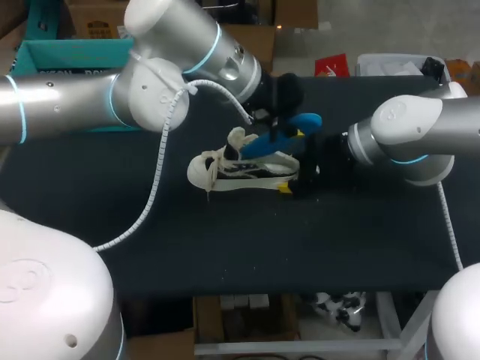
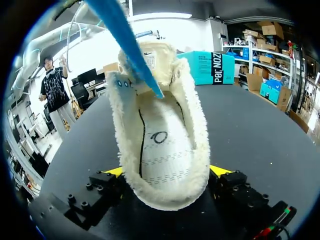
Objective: Open the shoe tongue, take the insole out of the shoe, put the insole back into the shoe, and pack the shoe into the shoebox
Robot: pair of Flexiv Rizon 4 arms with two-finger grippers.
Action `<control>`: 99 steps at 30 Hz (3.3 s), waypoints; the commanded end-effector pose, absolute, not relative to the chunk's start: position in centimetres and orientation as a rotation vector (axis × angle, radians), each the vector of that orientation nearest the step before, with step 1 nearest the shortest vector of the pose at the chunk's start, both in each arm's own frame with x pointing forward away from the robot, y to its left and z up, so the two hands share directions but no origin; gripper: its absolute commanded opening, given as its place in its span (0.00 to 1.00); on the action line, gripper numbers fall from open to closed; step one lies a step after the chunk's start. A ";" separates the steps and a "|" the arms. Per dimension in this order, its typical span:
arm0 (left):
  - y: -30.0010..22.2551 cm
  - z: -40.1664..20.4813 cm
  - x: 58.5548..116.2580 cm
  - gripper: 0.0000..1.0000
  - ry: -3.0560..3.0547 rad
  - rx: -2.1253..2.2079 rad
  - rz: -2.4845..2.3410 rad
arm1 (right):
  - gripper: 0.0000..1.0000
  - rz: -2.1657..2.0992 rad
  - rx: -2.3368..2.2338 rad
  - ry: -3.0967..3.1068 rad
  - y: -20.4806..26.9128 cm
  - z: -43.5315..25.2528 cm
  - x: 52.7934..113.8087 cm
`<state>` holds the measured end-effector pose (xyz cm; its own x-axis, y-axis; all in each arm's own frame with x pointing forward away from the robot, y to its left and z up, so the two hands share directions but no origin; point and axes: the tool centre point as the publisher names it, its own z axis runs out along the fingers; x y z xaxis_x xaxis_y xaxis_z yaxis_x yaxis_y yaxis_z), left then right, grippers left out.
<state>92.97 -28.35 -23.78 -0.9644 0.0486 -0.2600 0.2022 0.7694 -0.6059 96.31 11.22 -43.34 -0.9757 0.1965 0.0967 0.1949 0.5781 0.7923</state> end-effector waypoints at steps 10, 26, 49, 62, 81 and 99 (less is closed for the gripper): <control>-29.9 -17.8 89.0 0.00 2.632 0.338 -1.272 | 1.00 1.156 0.435 2.914 5.0 -39.0 95.4; -26.0 -12.0 85.7 0.00 2.528 0.389 -1.563 | 1.00 0.733 0.323 3.100 2.7 -31.4 97.0; -9.6 -12.3 84.3 0.00 2.511 0.149 -1.593 | 1.00 0.094 0.166 3.283 10.4 -29.1 101.1; -2.3 -14.6 84.1 0.00 2.524 -0.019 -1.565 | 1.00 -0.084 0.201 3.201 13.5 -30.3 99.6; 2.6 -18.9 85.9 0.00 2.574 -0.189 -1.539 | 1.00 -0.012 0.181 3.175 17.2 -33.7 101.1; 2.4 -20.1 86.8 0.00 2.608 -0.199 -1.521 | 0.00 -0.067 0.281 3.178 17.9 -35.3 100.5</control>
